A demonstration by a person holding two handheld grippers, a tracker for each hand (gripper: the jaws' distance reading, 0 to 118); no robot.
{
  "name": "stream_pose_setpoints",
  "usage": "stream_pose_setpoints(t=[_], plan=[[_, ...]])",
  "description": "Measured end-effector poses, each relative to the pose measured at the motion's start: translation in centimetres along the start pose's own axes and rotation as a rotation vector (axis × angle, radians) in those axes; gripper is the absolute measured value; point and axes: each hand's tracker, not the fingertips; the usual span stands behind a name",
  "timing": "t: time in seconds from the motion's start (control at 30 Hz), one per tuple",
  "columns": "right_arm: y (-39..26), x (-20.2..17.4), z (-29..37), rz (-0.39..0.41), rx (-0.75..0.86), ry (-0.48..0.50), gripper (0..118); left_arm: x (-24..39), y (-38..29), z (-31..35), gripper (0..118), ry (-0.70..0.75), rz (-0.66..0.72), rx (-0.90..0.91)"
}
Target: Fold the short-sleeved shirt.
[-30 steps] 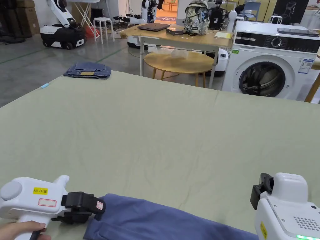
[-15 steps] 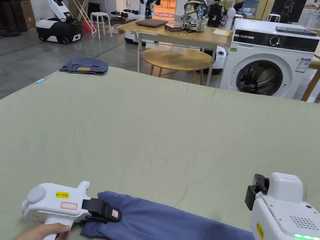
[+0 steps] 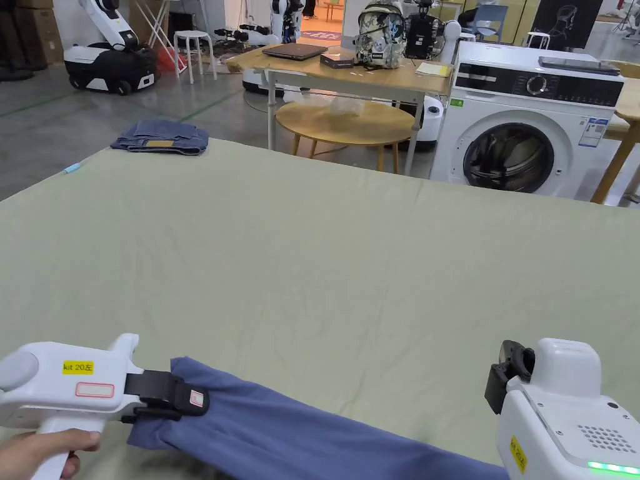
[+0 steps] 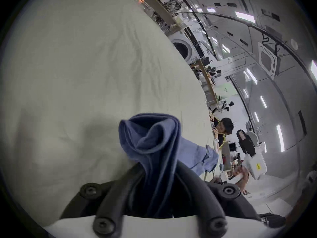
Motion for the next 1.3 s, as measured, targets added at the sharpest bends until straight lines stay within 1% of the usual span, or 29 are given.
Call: stream_pose_setpoints(t=[0.13, 0.3, 0.33, 0.43, 0.53, 0.57, 0.73, 0.77, 0.9, 0.93, 1.03, 1.07, 1.13, 1.27, 1.3], plan=[[0.2, -0.4, 0.5, 0.016, 0.017, 0.012, 0, 0.6, 0.5, 3.3, 2, 0.048, 0.001, 0.041], [0.3, -0.4, 0.3, 0.017, 0.019, 0.019, 0, 2.9, 0.5, 6.9, 2, 0.181, -0.010, 0.082], [0.3, -0.5, 0.3, 0.017, 0.020, 0.019, 0, 3.4, 0.4, 7.4, 2, 0.230, -0.019, 0.087], [0.4, -0.5, 0.3, 0.011, 0.021, 0.023, 0, 4.2, 0.3, 7.7, 2, 0.291, -0.039, 0.075], [0.2, -0.4, 0.2, 0.004, 0.019, 0.025, 0, 5.3, 0.4, 7.2, 2, 0.243, -0.057, 0.069], [0.2, -0.3, 0.2, 0.003, 0.018, 0.025, 0, 6.1, 0.2, 6.8, 2, 0.201, -0.060, 0.059], [-0.1, 0.3, 0.3, 0.001, 0.024, 0.026, 0, 9.7, -0.6, 3.4, 2, 0.050, -0.095, 0.009], [-0.1, 0.4, 0.3, 0.001, 0.024, 0.023, 0, 11.8, -1.9, 2.1, 2, 0.034, -0.094, -0.013], [-0.4, 1.1, 0.5, -0.006, 0.018, 0.012, 0, 14.0, -2.3, -2.4, 2, -0.001, -0.120, -0.088], [-0.5, 1.2, 0.5, -0.006, 0.015, 0.009, 0, 14.3, -2.3, -3.6, 2, 0.027, -0.159, -0.093], [-0.8, 1.8, 0.5, -0.016, 0.008, -0.003, 0, 15.8, -3.8, -8.0, 2, 0.072, -0.161, -0.163], [-0.9, 2.0, 0.5, -0.019, 0.004, -0.006, 0, 16.0, -4.4, -9.5, 2, 0.080, -0.136, -0.197], [-1.0, 2.4, 0.6, -0.022, 0.000, -0.012, 0, 16.1, -5.1, -12.3, 2, 0.149, -0.164, -0.246], [-1.3, 3.1, 0.6, -0.022, -0.009, -0.028, 0, 15.6, -6.7, -16.7, 2, 0.237, -0.115, -0.285], [-1.4, 3.2, 0.7, -0.023, -0.010, -0.032, 0, 14.5, -6.4, -17.6, 2, 0.248, -0.112, -0.287]])
